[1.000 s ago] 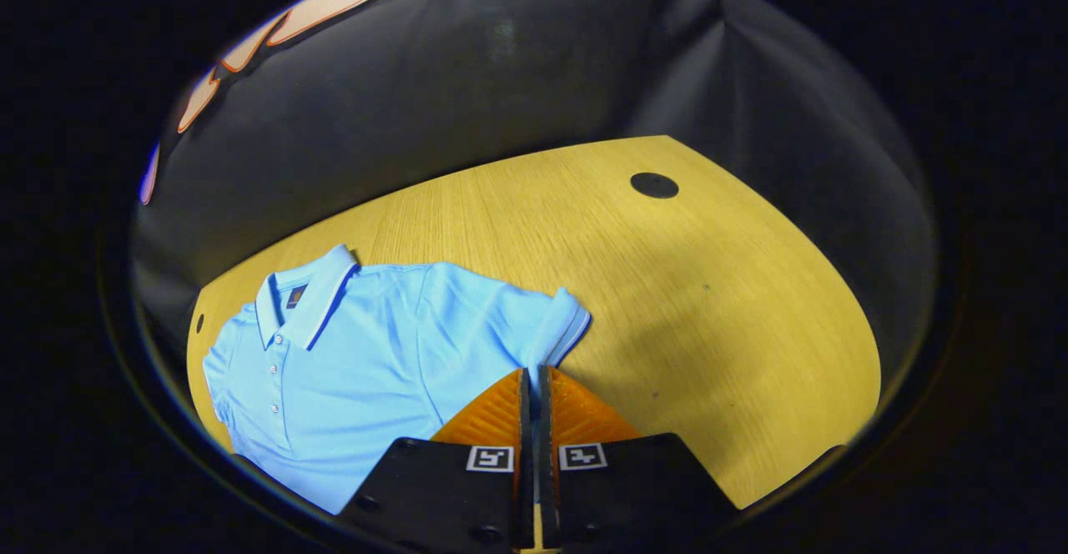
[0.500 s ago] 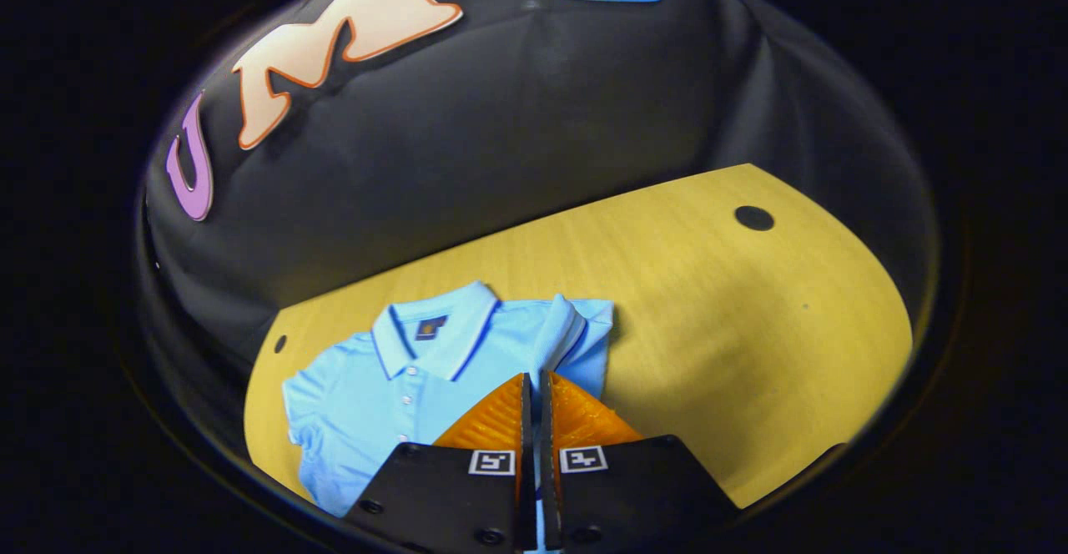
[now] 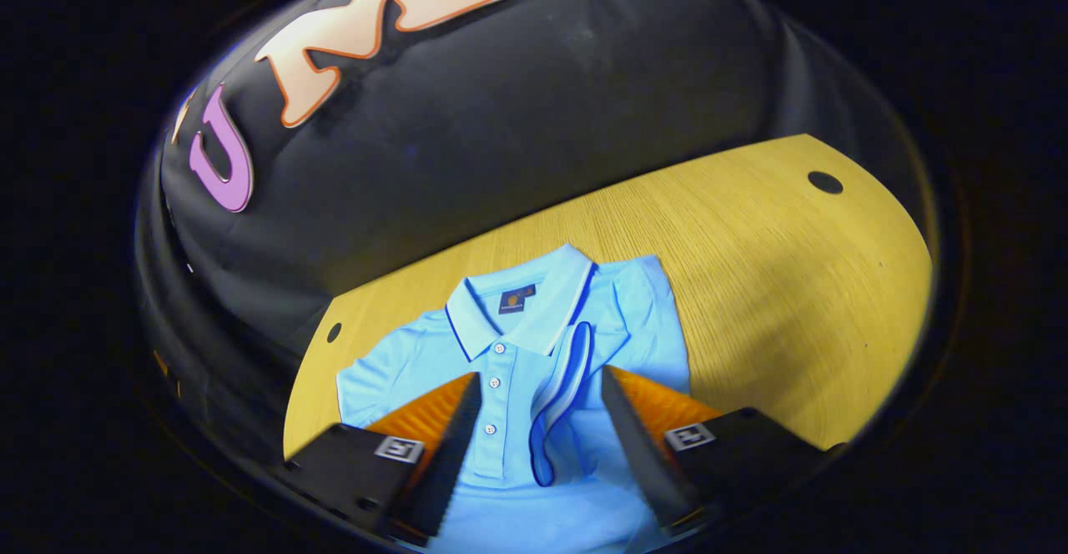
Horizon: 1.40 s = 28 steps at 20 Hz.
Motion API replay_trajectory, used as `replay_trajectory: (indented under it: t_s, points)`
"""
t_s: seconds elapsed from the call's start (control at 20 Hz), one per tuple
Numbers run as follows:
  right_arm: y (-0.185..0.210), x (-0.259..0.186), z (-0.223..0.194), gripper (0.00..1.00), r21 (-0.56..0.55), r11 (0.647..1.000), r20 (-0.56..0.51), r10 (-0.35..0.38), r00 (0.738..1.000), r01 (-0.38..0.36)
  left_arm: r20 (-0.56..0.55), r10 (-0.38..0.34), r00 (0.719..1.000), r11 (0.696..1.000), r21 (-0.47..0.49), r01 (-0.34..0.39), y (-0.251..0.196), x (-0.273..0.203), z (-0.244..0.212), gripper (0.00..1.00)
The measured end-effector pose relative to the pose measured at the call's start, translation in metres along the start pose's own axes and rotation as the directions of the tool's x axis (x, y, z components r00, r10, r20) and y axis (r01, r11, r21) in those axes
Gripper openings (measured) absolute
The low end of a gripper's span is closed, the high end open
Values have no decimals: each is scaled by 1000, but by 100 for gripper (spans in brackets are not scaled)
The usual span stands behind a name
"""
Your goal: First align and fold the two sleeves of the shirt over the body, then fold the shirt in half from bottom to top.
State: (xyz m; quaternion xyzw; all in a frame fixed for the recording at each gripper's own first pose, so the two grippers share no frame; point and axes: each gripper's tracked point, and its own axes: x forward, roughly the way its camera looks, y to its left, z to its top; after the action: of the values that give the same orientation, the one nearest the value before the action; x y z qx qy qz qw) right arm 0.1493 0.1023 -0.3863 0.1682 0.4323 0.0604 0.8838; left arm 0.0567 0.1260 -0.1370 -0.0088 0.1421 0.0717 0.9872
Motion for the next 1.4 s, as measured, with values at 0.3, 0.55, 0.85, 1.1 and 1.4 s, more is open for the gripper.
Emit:
replay_trajectory:
  t_s: [0.3,0.55,0.85,1.1,1.4]
  points:
    - [-8,-51,19,97,-60,998,58,0,998,3,-87,-3,996,999,-43,-1,0,41,-45,97]
    - [-29,-97,29,97,-105,994,98,-30,995,40,-194,-11,981,998,-66,-2,-4,83,-93,96]
    - [-56,-141,26,98,-119,987,126,-92,988,107,-319,-17,948,999,-34,6,-9,123,-154,97]
    - [-56,-158,9,97,-108,988,126,-99,987,113,-473,29,881,995,-69,-70,0,141,-209,97]
    - [-50,-159,3,98,-120,988,113,-85,990,99,-548,57,835,996,-20,-81,3,152,-241,97]
